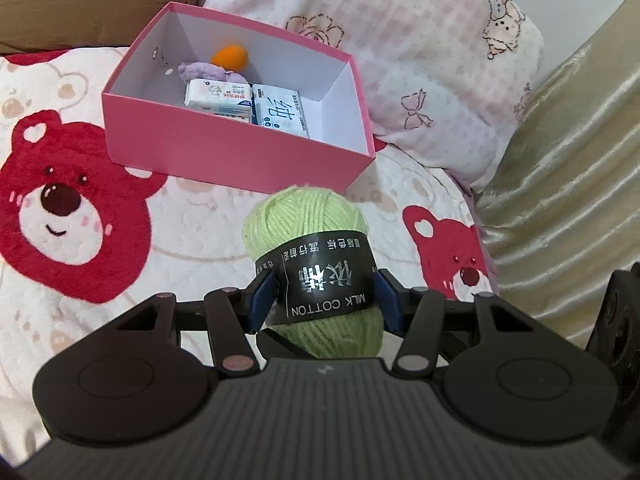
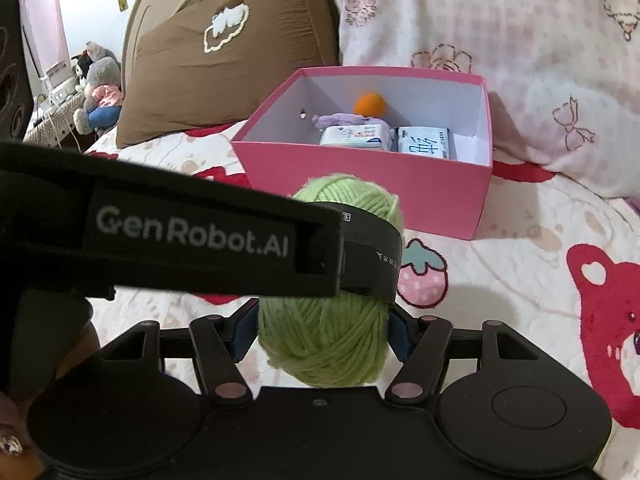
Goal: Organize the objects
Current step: 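Lift the green yarn ball with the left gripper and carry it over the pink box, then lower the yarn ball into the box beside the purple plush and open the left gripper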
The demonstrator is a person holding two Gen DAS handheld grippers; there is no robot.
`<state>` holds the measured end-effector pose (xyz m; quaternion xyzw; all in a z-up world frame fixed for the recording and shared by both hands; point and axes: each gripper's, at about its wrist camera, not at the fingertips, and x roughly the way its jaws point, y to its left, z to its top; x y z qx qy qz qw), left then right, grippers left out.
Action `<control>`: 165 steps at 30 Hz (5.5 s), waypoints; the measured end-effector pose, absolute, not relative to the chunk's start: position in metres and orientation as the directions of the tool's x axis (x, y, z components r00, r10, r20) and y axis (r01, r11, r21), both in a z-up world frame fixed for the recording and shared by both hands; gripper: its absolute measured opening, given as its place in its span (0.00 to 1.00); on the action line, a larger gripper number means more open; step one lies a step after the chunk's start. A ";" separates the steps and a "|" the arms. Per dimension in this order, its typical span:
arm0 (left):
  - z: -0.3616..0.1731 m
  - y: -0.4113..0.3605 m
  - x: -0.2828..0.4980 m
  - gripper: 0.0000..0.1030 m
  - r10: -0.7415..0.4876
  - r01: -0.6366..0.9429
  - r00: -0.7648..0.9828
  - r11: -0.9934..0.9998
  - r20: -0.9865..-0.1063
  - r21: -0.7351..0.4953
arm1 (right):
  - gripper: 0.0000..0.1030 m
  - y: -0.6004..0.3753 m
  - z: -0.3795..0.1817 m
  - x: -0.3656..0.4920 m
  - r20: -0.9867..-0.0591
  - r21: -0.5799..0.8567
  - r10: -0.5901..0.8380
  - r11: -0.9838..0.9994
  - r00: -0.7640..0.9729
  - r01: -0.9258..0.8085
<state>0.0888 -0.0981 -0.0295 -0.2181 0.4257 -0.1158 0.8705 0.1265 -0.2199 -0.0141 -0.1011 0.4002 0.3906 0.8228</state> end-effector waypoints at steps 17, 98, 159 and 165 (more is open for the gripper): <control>0.015 -0.075 0.064 0.51 -0.395 0.020 0.639 0.866 -0.660 -0.499 | 0.66 -0.215 0.031 0.100 -0.669 0.128 0.598 0.678 0.441 -0.724; -0.029 -0.012 0.327 0.54 -0.650 0.165 0.575 0.687 -0.497 -0.707 | 0.65 -0.117 0.031 0.297 -0.678 -0.115 0.463 0.701 0.571 -0.704; -0.045 -0.049 0.373 0.33 -0.348 0.121 0.494 0.935 -0.797 -0.333 | 0.55 -0.131 -0.022 0.346 -0.700 0.063 0.504 0.750 0.507 -0.659; -0.021 -0.036 0.345 0.34 -0.316 0.100 0.496 0.946 -0.809 -0.308 | 0.55 -0.140 -0.004 0.318 -0.665 0.050 0.507 0.763 0.548 -0.644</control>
